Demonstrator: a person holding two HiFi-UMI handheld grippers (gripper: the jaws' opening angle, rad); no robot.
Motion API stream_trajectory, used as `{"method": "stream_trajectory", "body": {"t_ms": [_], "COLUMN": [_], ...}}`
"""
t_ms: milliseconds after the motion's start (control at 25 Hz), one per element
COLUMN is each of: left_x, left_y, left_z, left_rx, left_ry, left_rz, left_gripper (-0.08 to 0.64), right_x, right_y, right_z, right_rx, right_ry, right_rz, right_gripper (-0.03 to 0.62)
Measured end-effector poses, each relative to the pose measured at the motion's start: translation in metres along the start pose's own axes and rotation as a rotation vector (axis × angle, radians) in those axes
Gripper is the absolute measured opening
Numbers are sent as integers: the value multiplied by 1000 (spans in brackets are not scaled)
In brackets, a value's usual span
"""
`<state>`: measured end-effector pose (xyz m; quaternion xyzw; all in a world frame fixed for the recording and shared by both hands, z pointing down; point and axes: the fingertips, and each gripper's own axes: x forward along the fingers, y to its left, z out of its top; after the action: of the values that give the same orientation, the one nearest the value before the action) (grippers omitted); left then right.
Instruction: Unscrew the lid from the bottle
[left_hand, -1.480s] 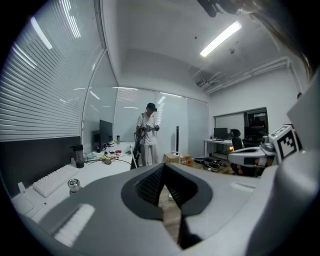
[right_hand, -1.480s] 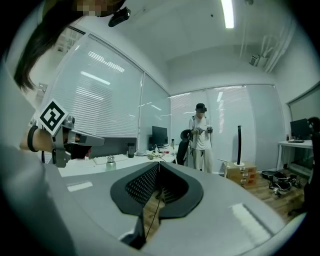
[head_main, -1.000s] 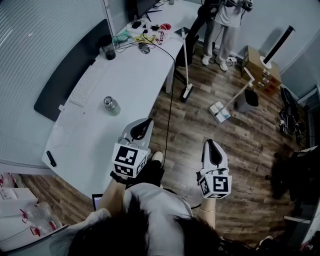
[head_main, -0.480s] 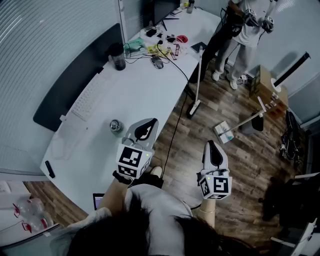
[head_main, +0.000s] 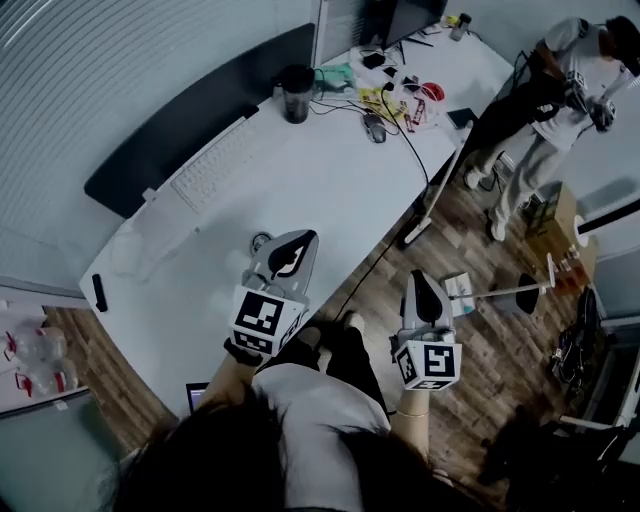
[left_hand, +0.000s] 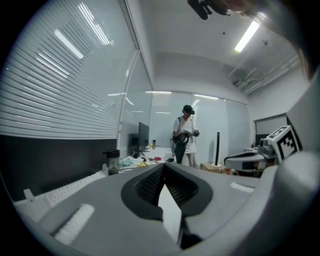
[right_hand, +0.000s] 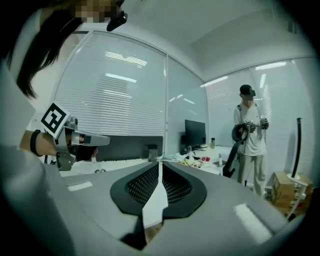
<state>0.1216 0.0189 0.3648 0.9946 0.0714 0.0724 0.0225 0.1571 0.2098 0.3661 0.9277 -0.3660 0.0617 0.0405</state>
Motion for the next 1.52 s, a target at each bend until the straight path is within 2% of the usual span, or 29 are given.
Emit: {"method": "stream_trajectory", "body": {"t_ms": [200, 400, 640, 840, 1040, 1160, 1320, 1520], "left_x": [-22, -54, -95, -135, -157, -164, -169, -165], "left_y": [55, 98, 125, 117, 106, 104, 111, 130], "left_z": [-4, -7, -4, -20, -31, -38, -45, -46], "left_rx": [-26, -60, -77, -116, -149, -166, -175, -153], "left_ry": [2, -7, -29, -18, -2, 8, 4, 15], "left_rz": [217, 492, 784, 1025, 1144, 1172, 1157, 1094], "left_gripper": [58, 58, 58, 58, 58, 58, 58, 58], "right_x": [63, 121, 177, 202, 204, 201, 197, 197], "right_y": [24, 49, 86, 127, 159, 178, 199, 215], "right_z": [7, 10, 19, 18, 18, 18, 18, 14], "right_rx": [-6, -26, -56, -76, -89, -102, -115, -117], "right_ry": [-12, -20, -36, -31, -25, -18, -18, -4], "right_rz": [189, 430, 700, 936, 1079, 1139, 1171, 1162], "right_gripper": [5, 5, 5, 5, 5, 5, 5, 5]}}
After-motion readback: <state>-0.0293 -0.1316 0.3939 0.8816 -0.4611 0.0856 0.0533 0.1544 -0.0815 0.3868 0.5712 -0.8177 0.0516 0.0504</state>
